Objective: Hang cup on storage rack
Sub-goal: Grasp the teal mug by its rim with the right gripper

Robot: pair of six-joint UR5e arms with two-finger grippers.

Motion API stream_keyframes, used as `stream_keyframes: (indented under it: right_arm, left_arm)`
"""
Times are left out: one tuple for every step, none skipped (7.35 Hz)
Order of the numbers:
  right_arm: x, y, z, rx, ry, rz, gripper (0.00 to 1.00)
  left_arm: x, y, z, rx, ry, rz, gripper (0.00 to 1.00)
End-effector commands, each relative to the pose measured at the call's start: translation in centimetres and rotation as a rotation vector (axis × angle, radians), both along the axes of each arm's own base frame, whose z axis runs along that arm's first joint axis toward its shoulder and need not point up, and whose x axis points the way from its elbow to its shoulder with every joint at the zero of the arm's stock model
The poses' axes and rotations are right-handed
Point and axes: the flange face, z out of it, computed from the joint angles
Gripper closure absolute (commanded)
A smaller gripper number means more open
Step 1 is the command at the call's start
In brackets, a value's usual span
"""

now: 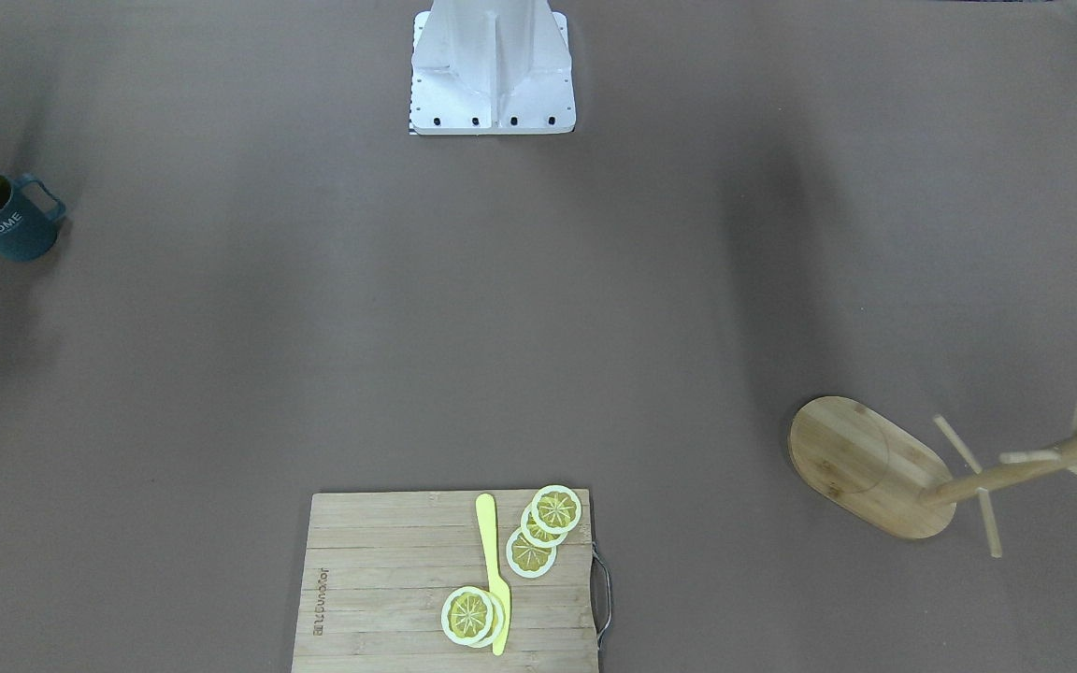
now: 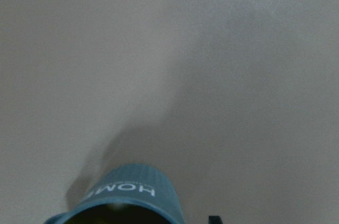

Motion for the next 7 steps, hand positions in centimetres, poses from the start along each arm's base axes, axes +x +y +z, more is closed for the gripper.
stream_keyframes:
  right_arm:
    - [0.5,-0.2,0.0,0.002,0.000,0.016,1.00]
    - [1.0,-0.3,0.0,-0.003,-0.003,0.028,1.00]
    - [1.7,-0.6,-0.1,-0.007,-0.012,0.049,1.00]
    - [1.9,-0.7,-0.2,-0.023,-0.021,0.063,1.00]
    - [2.3,-1.5,-0.5,-0.055,-0.018,0.081,1.00]
    - [2.7,-3.7,-1.5,-0.110,-0.026,0.118,1.00]
    - [2.8,-6.0,-2.8,-0.181,-0.050,0.171,1.00]
  left_arm:
    - [0.0,0.0,0.0,0.000,0.001,0.001,0.01]
    - [0.0,0.0,0.0,0.000,0.001,0.001,0.01]
    - [0.0,0.0,0.0,0.000,0.001,0.001,0.01]
    - [0.0,0.1,0.0,-0.001,0.001,0.001,0.01]
    - [0.0,0.1,0.1,-0.003,0.001,0.001,0.01]
    - [0.0,0.1,0.1,-0.003,0.001,0.001,0.01]
    - [0.0,0.1,0.1,-0.003,0.001,0.001,0.01]
